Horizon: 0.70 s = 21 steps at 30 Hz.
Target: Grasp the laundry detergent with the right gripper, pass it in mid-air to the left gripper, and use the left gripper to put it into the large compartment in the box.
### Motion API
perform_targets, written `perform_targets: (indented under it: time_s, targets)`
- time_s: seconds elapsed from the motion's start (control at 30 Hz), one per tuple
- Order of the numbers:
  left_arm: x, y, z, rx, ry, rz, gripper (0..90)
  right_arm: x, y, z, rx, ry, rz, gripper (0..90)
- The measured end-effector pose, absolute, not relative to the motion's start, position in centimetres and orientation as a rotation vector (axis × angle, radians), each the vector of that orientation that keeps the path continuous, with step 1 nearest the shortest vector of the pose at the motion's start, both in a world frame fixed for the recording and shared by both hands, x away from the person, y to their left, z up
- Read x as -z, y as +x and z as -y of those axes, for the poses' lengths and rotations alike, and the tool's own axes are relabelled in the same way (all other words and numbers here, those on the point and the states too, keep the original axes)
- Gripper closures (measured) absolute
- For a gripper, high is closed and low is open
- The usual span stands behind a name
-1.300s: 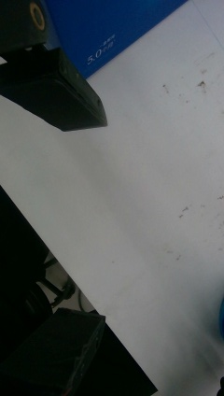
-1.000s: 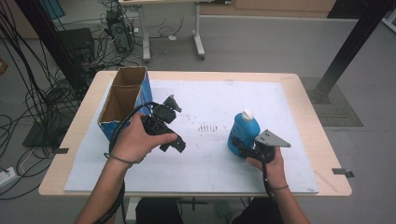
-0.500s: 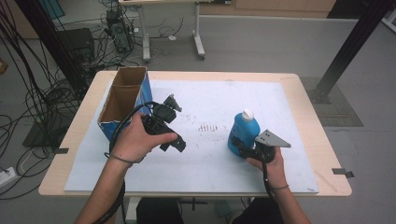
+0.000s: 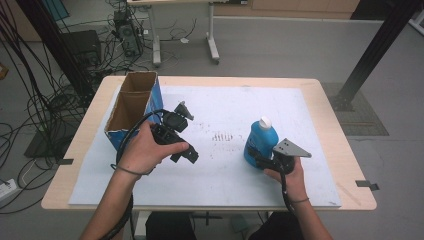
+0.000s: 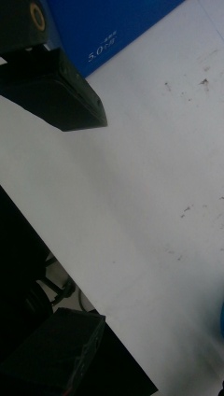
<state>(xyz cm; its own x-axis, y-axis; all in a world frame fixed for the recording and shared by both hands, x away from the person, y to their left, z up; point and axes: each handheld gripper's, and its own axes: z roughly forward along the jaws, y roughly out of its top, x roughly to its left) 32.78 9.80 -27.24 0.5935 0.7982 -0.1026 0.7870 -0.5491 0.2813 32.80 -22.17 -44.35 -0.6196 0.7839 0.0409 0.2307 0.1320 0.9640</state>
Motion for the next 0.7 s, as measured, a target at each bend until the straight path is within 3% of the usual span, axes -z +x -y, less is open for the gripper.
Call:
perform_targets:
  time_s: [0.7]
  targets:
    - [27.18, 32.72, -9.73, -0.059, 2.528, -1.288, 6.4, 44.42, 32.77, 22.19, -1.511, 0.970, -1.928, 42.0]
